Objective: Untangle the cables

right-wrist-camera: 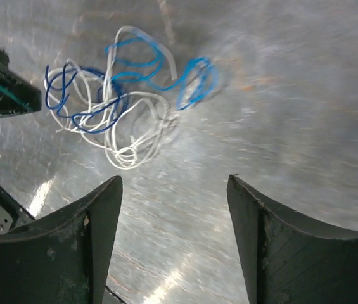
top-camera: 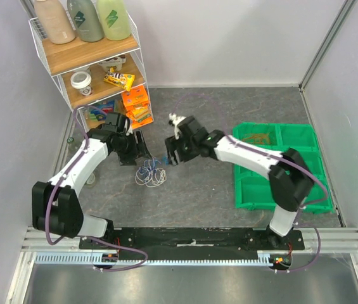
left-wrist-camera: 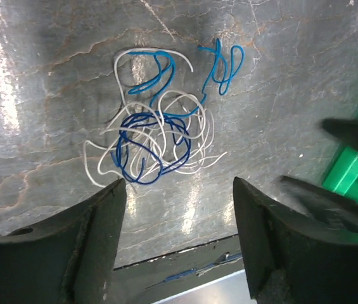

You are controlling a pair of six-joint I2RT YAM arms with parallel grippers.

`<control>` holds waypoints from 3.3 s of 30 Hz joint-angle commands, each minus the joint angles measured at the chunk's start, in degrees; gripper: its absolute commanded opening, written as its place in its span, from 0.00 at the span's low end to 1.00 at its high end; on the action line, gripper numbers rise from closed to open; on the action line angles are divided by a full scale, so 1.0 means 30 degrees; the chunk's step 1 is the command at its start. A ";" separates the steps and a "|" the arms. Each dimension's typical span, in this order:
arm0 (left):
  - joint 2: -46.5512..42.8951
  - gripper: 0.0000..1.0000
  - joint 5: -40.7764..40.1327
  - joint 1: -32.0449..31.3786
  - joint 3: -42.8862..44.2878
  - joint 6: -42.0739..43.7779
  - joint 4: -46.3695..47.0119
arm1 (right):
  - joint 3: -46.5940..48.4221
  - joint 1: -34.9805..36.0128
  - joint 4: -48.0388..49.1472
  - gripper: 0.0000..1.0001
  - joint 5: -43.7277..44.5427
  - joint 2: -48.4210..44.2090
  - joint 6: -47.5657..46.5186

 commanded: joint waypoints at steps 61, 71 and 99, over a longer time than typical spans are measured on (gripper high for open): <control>0.2402 0.02 0.1030 -0.0319 -0.0672 0.1228 0.3168 | 0.9662 -0.2761 -0.5054 0.00 1.1019 -0.4699 0.0305; 0.0086 0.02 0.0243 -0.0875 0.0146 0.0465 0.0739 | 0.5161 -0.9235 -1.2935 0.00 1.5677 -0.7656 0.0833; -0.1937 0.02 0.2026 -0.2633 0.9053 -0.1232 -0.3716 | -0.0712 -0.9516 -0.8520 0.83 0.6923 -0.8568 -0.3179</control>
